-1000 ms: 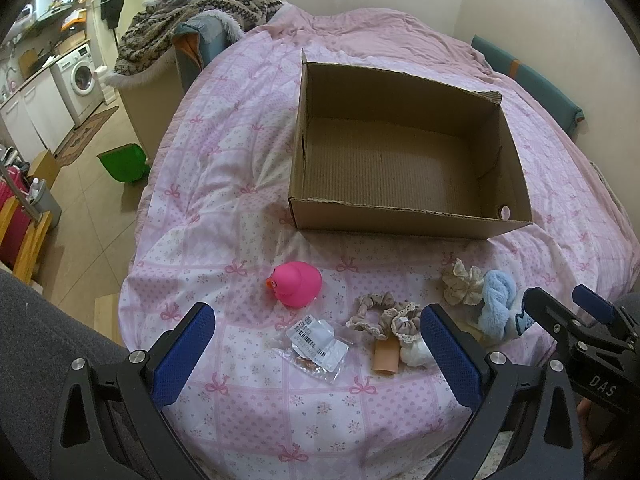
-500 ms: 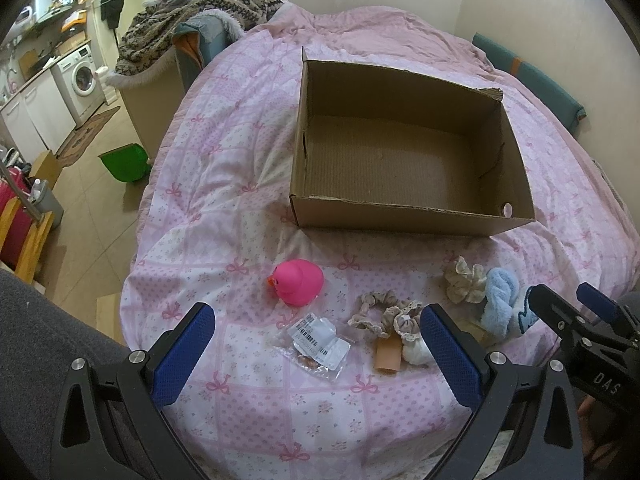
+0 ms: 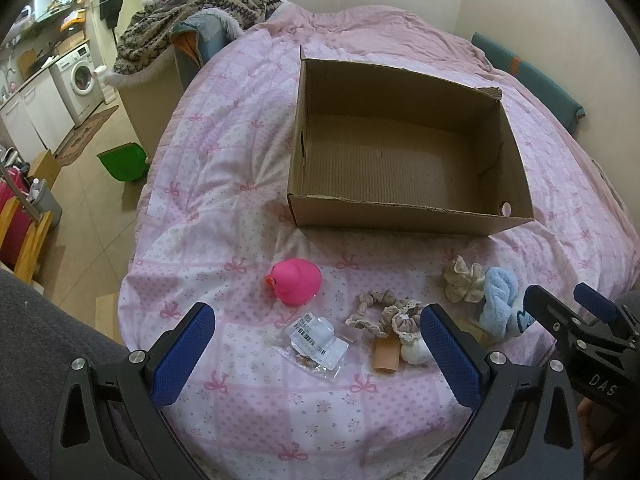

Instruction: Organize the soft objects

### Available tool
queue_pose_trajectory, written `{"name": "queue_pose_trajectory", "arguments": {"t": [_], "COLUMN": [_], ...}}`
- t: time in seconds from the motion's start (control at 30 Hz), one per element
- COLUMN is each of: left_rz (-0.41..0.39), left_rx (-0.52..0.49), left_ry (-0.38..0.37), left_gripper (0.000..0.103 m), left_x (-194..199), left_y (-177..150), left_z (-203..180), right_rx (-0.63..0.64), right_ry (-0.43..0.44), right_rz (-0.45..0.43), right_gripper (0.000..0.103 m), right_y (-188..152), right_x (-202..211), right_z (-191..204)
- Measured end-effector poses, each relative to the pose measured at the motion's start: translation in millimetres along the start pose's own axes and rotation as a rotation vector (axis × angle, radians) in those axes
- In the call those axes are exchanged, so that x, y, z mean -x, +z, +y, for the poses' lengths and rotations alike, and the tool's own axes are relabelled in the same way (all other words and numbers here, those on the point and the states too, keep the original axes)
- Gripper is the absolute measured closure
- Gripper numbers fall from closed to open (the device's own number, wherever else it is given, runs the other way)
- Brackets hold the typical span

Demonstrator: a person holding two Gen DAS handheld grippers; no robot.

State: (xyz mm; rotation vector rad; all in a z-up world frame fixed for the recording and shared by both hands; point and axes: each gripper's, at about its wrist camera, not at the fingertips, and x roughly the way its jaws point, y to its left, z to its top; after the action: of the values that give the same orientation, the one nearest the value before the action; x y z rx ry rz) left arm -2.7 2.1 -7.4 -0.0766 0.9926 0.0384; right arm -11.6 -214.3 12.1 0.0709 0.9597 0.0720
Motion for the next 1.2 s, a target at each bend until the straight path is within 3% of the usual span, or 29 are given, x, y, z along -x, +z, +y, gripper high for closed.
{"name": "queue_pose_trajectory", "arguments": {"t": [1.0, 1.2], "left_rz": [0.016, 0.059], "left_rx": [0.000, 0.033], "left_ry": [-0.005, -0.003], "left_gripper": [0.001, 0.001], "left_x": [-1.7, -4.4], "left_y": [0.6, 12.6], "left_z": [-2.6, 5.7], "right_rx": [-0.004, -0.028], "right_ry": [0.002, 0.019], "right_rz": [0.014, 0.033], "right_gripper": [0.000, 0.000], "right_y": [-0.7, 4.6], "right_x": [-1.6, -1.4], "right_z": [2.3, -3.9]}}
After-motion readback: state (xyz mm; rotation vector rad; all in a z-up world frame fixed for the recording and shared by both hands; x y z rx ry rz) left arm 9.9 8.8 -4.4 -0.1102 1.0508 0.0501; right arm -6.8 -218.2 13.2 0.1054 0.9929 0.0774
